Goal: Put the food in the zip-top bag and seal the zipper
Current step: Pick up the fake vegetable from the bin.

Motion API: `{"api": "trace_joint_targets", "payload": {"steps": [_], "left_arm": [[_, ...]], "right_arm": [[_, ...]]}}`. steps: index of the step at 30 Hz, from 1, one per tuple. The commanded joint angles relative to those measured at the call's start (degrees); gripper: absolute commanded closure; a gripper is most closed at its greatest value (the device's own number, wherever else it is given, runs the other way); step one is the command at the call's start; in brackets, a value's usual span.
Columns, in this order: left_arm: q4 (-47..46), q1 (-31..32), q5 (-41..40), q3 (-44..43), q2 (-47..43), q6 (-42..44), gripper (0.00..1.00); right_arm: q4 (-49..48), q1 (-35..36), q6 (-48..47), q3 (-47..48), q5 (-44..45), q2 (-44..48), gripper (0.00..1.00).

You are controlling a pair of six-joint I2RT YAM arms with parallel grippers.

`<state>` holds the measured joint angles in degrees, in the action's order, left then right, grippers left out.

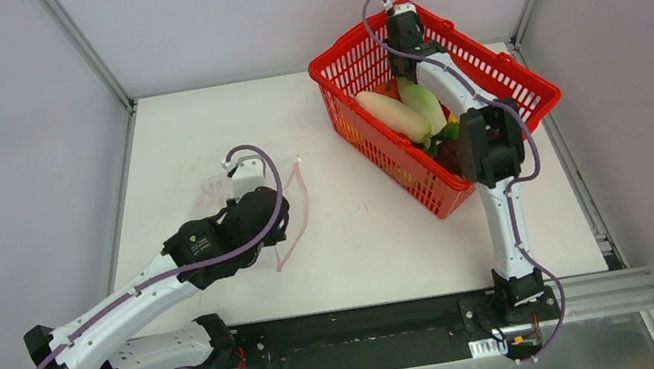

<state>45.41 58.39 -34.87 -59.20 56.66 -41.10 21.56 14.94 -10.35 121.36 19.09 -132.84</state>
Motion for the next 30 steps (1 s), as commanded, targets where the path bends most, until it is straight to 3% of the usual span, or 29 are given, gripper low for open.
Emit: {"api": "trace_joint_targets", "payload": {"steps": [1,2,4,19,25,30], "left_arm": [[-0.24,-0.80,-0.17,-0.50,-1.71,-0.59,1.00],[-0.42,-0.82,-0.04,-0.25,-2.19,-0.70,1.00],[-0.72,-0.80,-0.28,0.70,-3.03,-1.29,1.00],[-0.47,-0.80,0.57,-0.20,-3.33,-1.51,1.00],[-0.58,-0.82,0.63,1.99,-5.60,-2.78,1.00],[-1.21,-0.80,1.68,2.05,-5.48,-3.01,1.00]], "right_arm": [[-2.44,-0.19,-0.23,0.65,2.14,0.57,0.85],[-2.30,-0.12,-0.03,0.56,2.15,1.53,0.91],[-2.09,-0.15,0.86,0.00,0.11,4.31,0.94],[-1.67,-0.82,7.88,-18.91,-22.60,35.67,0.91],[1.16,-0.79,7.81,-25.74,-23.67,44.67,0.89],[-3.46,-0.90,8.09,-32.81,-20.17,50.62,0.89]]}}
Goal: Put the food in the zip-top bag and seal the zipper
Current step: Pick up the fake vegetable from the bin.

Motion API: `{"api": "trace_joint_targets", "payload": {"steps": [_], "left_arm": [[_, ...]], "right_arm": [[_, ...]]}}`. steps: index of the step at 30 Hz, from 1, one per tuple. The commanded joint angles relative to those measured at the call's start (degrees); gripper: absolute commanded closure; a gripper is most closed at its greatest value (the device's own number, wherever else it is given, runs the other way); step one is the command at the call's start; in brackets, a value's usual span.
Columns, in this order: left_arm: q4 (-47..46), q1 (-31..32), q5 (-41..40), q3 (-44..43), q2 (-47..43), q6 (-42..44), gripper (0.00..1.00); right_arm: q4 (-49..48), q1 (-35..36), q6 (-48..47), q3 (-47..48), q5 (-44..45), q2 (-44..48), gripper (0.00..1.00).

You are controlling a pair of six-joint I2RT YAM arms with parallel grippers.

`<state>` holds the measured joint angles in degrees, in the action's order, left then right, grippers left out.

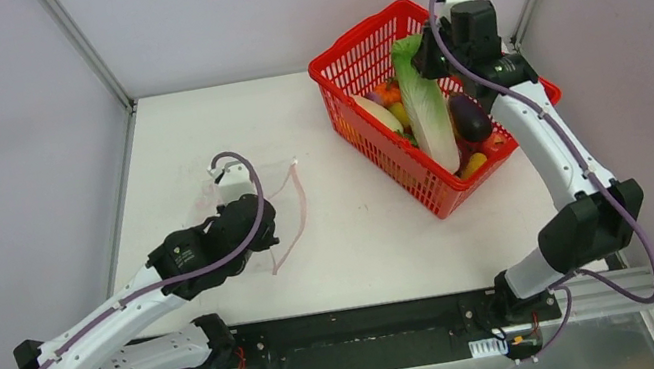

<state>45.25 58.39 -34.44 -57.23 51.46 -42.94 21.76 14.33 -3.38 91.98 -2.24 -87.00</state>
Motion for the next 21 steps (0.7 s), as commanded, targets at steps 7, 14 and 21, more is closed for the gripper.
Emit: {"api": "trace_joint_targets", "payload": {"steps": [7,14,21], "left_arm": [[-2.10,-0.74,3.53,-1.22,1.14,-0.70,1.00],[-3.51,-0.76,4.41,-2.49,2.05,0.11,1.00],[-6.85,-0.75,7.91,-3.68,3.37,-0.08,1.00]], "right_arm": [[-6.70,-0.48,2.71,-4.43,0.70,7.96,0.90],[-10.64,-0.77,6.53,-3.46,-1.17,13.21,0.90],[-20.90,-0.74,18.48,-7.67,-12.43,22.13,0.90]]}}
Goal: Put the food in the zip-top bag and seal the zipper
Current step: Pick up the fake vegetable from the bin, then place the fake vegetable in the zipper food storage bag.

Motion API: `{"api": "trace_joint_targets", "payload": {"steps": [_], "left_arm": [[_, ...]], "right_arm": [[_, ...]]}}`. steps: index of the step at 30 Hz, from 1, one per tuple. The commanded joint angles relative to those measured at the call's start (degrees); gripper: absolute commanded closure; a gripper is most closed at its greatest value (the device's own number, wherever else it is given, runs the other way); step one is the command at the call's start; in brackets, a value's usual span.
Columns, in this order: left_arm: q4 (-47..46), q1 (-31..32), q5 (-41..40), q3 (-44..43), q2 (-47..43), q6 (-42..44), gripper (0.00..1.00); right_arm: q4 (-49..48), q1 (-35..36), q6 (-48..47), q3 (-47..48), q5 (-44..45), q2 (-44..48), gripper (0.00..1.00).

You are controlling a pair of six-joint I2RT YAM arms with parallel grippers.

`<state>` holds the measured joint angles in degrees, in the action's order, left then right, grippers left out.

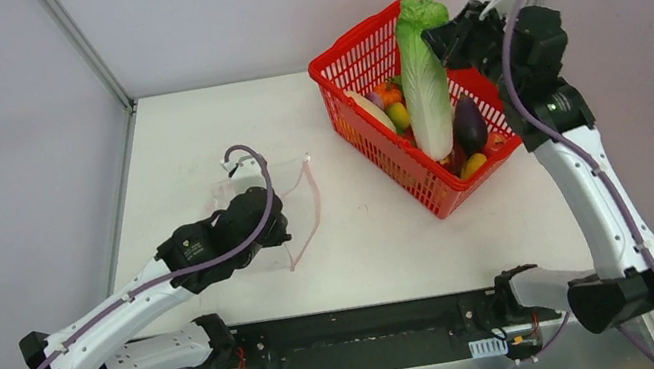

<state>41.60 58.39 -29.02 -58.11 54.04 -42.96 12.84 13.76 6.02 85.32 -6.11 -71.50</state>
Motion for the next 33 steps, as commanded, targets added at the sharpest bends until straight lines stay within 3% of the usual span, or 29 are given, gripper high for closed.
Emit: {"api": "trace_joint_targets", "payload": {"steps": [1,15,23,28,33], "left_arm": [[-3.33,-0.76,2.80,-3.19,1.05,-0.10,1.00],[-12.73,-0.75,12.80,-4.82,4.15,-4.68,1.00],[-20.00,-0.80,17.31,-2.92,4.94,-8.13,1.00],[-19.79,-0.78,16.86,-3.25,5.42,-8.03,1.00],[-18.53,-0.74,15.91,-3.81,5.56,-7.85,1.00]], "right_arm": [[-14.08,-0.16,10.50,-1.68,-10.90,7.59,0.90],[-30.97,1.95,31.27,-9.51,-22.56,11.53,0.93],[-33.26,9.93,29.20,-12.98,-17.41,10.80,0.95],[-33.91,17.17,24.72,-13.26,-12.24,9.52,0.95],[-34.63,19.55,23.07,-11.31,-12.10,7.54,0.95]]}}
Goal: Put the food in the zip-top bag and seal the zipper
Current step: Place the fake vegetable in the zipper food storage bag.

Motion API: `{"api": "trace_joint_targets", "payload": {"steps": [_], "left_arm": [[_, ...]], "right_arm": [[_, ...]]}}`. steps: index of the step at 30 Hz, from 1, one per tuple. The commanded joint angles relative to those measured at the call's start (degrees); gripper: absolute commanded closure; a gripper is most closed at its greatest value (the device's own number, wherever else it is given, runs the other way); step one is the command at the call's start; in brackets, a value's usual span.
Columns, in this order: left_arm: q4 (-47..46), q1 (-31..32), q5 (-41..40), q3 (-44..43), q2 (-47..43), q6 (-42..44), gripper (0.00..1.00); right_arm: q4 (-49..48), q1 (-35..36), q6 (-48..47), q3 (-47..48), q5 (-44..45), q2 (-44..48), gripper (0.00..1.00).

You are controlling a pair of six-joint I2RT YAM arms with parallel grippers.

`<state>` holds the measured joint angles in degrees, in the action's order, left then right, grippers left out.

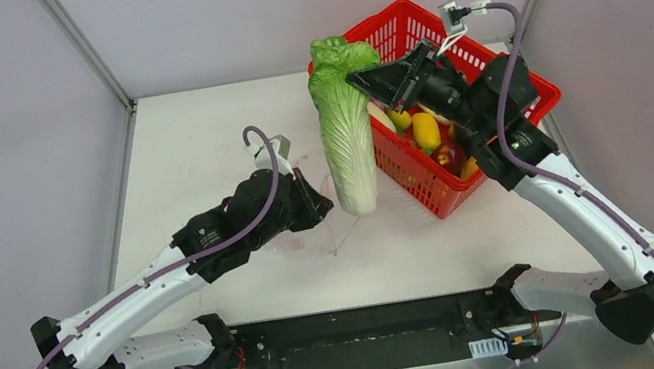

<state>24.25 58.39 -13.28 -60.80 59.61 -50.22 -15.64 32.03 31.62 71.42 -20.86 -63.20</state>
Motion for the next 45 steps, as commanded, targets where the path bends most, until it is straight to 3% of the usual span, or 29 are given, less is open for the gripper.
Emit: {"api": "trace_joint_targets", "payload": {"steps": [1,10,20,26,33,39,42,45], "left_arm": [[-1.73,-0.81,0.44,-0.89,-0.13,-0.56,1.00],[-5.60,-1.16,4.18,-0.33,-2.52,-0.08,1.00],[-9.87,-3.81,-0.46,7.46,-9.80,-4.74,1.00],[-15.56,-4.79,-2.77,12.77,-13.59,-6.80,1.00],[-19.98,-4.93,-1.25,14.56,-12.25,-8.13,1.00],[-23.13,-5.03,-0.79,16.61,-13.05,-11.03,1.00],[-24.07,-5.50,-0.86,16.73,-14.37,-11.52,1.00],[-23.44,-6.04,-1.71,16.44,-15.81,-11.33,1.00]], "right_arm": [[-6.79,1.63,-3.17,1.77,3.12,-0.78,0.95],[-22.83,3.00,-3.31,-10.13,2.74,-0.39,0.95],[-37.89,4.35,-2.55,-20.11,0.69,4.53,0.95],[-48.18,5.78,4.58,-28.36,7.88,7.02,0.94],[-52.79,12.03,-0.04,-31.62,19.22,6.16,0.95],[-56.33,12.78,-8.38,-28.04,18.47,2.12,0.95],[-64.98,12.75,-7.47,-30.30,17.14,-0.73,0.95],[-67.07,12.85,-4.55,-32.60,13.85,-1.79,0.93]]}}
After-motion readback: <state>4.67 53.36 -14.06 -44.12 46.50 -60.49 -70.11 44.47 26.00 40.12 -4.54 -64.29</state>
